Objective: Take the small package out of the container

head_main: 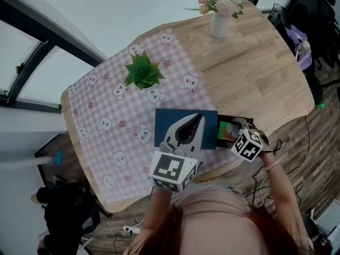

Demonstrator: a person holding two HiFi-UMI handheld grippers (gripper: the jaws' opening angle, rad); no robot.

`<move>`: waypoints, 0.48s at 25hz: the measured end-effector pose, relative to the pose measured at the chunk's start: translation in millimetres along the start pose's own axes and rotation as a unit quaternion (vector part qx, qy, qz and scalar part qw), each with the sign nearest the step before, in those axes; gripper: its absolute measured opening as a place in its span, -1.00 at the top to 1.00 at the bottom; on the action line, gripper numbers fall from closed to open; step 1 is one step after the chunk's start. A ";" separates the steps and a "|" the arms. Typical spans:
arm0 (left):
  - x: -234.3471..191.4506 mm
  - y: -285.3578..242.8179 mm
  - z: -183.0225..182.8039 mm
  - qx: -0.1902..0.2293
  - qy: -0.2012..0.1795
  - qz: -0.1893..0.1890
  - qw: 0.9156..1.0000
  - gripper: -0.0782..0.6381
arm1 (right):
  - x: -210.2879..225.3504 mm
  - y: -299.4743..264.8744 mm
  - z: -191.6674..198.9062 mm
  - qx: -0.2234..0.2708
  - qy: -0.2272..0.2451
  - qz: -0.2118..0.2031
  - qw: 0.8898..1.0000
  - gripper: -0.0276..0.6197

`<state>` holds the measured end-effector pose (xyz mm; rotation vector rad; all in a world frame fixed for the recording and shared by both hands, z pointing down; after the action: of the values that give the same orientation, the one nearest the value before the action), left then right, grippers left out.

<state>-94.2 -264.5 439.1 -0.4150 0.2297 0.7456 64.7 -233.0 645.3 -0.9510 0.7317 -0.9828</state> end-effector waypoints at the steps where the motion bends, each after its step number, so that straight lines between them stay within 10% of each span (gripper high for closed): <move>1: 1.7 -0.2 -0.1 0.000 -0.001 0.001 1.000 0.74 | 0.4 1.5 0.3 0.001 -0.001 0.003 1.000 -0.18; 12: 23.6 5.2 -4.6 0.007 -0.019 0.015 1.000 0.74 | -0.9 24.8 -1.5 0.028 -0.028 0.036 0.999 -0.18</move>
<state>-81.2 -248.7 425.4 -0.3839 0.2061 0.7798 71.8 -226.7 622.3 -0.8956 0.6831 -0.9059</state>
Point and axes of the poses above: the fingertips, and each gripper's own axes: y backward along the fingers, x to its right, z out of its underside, the point moved 5 cm from there along y, backward along the fingers, and after that the axes turned 7 degrees about z, right-handed, at the moved point
